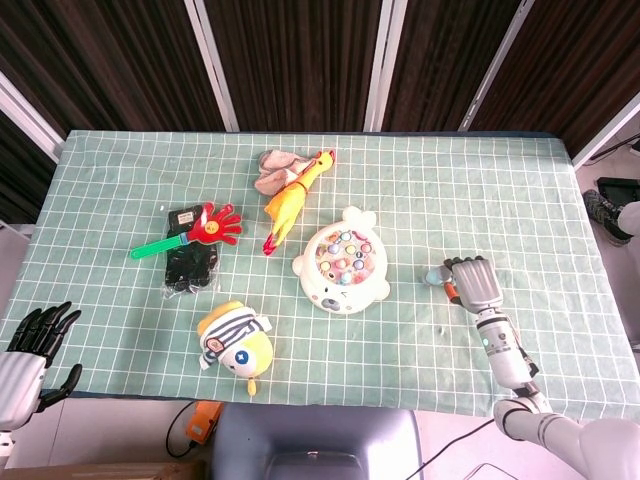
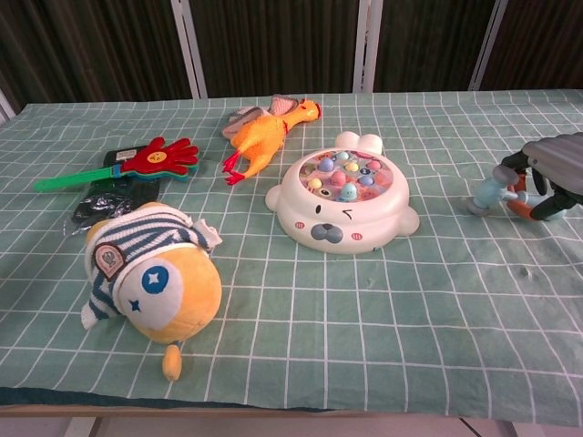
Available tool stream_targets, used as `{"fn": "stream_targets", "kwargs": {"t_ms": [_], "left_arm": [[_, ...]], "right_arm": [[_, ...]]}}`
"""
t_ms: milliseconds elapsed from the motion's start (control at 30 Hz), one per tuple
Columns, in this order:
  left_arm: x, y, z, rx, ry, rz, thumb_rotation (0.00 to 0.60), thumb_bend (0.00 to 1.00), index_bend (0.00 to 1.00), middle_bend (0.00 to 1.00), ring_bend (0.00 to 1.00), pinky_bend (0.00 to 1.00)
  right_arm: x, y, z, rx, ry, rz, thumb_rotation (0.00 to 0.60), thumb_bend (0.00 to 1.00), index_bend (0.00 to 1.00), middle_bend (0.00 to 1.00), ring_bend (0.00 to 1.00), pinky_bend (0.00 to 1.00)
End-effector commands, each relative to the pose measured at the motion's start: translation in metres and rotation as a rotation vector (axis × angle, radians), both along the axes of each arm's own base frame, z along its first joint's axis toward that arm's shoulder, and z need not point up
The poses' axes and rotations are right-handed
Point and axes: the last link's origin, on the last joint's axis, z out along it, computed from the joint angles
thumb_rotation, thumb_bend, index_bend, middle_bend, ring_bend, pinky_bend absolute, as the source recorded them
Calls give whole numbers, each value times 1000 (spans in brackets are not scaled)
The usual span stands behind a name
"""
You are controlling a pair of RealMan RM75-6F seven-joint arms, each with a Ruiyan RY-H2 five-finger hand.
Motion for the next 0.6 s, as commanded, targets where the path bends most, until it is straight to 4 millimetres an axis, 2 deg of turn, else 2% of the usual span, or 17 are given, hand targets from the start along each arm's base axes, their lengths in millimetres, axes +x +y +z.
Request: {"fn": "stream_targets", "kwargs": {"t_ms": [33,600], "left_arm": [[0,0,0,0,1,0,600,422,0,0,0,21],[0,0,0,0,0,3,600,422,0,0,0,21]], "right_arm": [[-1,0,-1,4,-4,-5,600,615,922,695,601,616],[-6,-2,0,13,4,-30,600,556,879,694,579,593]]}}
